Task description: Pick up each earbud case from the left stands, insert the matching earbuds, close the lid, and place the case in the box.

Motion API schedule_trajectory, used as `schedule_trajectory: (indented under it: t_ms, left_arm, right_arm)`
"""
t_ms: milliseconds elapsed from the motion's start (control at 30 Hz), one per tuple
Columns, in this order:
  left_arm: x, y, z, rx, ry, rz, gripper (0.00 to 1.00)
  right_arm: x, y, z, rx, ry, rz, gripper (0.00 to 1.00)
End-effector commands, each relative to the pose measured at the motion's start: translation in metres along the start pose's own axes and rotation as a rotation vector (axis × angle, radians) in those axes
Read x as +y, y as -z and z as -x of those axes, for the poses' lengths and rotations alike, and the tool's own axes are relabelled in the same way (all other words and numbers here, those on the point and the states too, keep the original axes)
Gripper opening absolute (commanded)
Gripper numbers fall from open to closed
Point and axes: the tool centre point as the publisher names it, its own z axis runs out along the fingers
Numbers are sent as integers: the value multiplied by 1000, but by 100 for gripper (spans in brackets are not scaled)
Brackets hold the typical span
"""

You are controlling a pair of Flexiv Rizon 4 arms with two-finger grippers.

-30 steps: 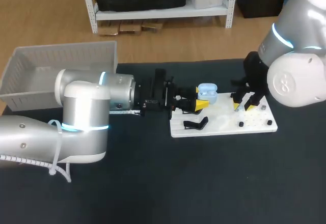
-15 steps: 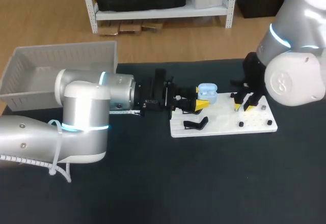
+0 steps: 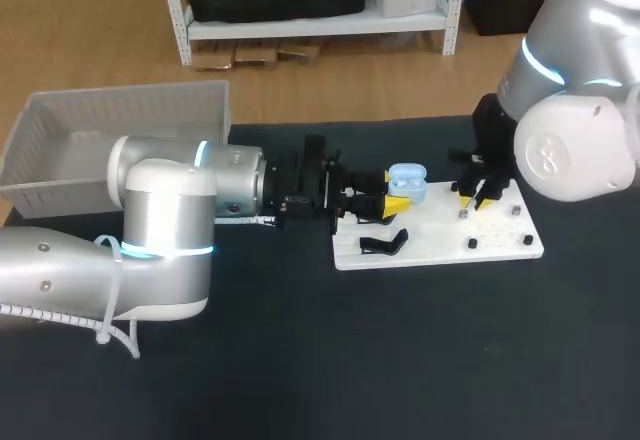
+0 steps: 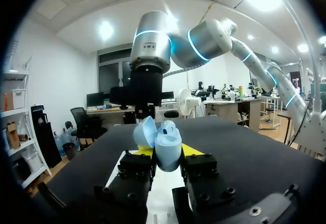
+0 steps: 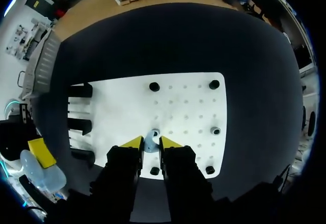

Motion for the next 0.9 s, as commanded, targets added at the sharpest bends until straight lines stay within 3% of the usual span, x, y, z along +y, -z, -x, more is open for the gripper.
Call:
schedule_trajectory:
  t_ms: [33,367,567,667,900]
  left_arm:
    - [-1,0,-1,-3,-3,5,0]
    - [-1,0,-1,-3,-3,5,0]
    - [-1,0,-1,-3,-3,5,0]
    - [-1,0,-1,-3,-3,5,0]
    - [-1,0,-1,-3,-3,5,0]
  right_arm:
    - [1,21,-5,-7,-18,-16,0]
    - [7,88,-15,-54,-23,-118,0]
    - [30,132,-34,-6,7,-217,0]
    - [47,147,-43,16,27,-217,0]
    - [84,157,-59,55,90,-115,0]
